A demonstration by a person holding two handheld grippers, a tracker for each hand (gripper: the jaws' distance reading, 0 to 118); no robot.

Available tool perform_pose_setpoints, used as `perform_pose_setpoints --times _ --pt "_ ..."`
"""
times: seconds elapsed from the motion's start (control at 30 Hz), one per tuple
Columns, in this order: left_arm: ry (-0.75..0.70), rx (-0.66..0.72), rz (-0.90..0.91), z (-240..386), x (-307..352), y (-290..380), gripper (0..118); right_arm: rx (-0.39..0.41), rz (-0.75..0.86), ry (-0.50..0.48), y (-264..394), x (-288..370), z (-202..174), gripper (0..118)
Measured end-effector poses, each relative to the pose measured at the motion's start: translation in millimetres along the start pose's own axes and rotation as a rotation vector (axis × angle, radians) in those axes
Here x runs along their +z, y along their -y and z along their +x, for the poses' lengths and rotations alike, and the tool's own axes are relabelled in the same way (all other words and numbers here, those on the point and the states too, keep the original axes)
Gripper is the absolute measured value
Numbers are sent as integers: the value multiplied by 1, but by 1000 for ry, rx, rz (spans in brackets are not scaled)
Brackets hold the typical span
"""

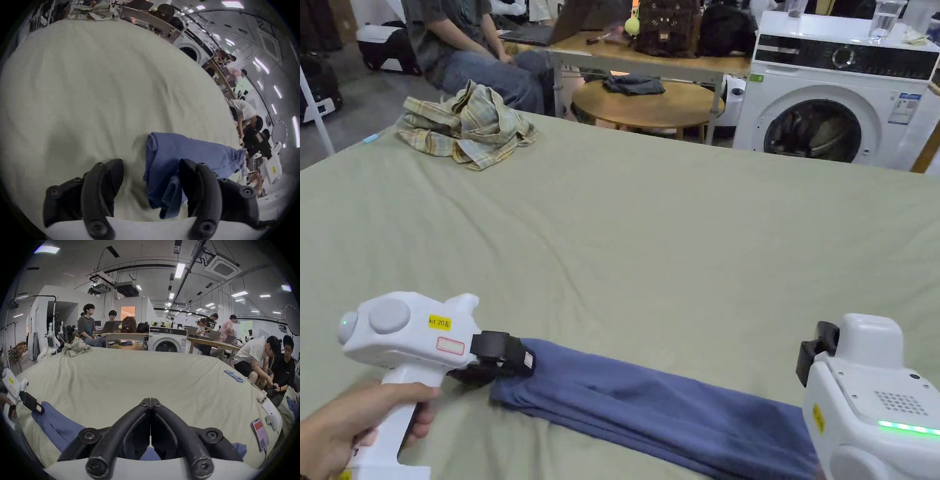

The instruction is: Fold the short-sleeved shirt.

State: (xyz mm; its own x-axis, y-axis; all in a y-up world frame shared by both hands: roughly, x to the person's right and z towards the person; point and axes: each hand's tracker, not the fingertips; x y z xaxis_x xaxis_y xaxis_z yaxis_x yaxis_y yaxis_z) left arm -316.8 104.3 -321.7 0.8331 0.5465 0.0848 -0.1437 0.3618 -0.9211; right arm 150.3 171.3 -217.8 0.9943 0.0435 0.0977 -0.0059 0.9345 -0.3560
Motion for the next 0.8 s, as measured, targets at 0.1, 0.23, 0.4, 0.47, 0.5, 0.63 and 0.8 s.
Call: perform_pose_setpoints --times 0.1,0.23,0.4,0.47,0.5,0.63,0.8 --pt "80 28 -30 -6 2 -1 71 -1 -3 -11 1 -1 -3 0" --pt "261 168 -26 -25 0 -1 71 1 -14 -27 3 -2 -7 0" --pt "370 222 -70 -28 -20 9 25 0 -24 -34 5 -4 -7 0" --pt "384 227 -89 -27 -34 17 11 -3 -29 -37 6 -4 -8 0" --pt "399 241 -81 -28 -36 19 7 -3 -32 -36 6 -4 -8 0" --pt "445 266 -22 -33 -31 27 4 -6 -40 -33 8 -5 -5 0" --pt "478 287 35 -36 -16 30 3 -13 -50 -32 8 -5 -2 0"
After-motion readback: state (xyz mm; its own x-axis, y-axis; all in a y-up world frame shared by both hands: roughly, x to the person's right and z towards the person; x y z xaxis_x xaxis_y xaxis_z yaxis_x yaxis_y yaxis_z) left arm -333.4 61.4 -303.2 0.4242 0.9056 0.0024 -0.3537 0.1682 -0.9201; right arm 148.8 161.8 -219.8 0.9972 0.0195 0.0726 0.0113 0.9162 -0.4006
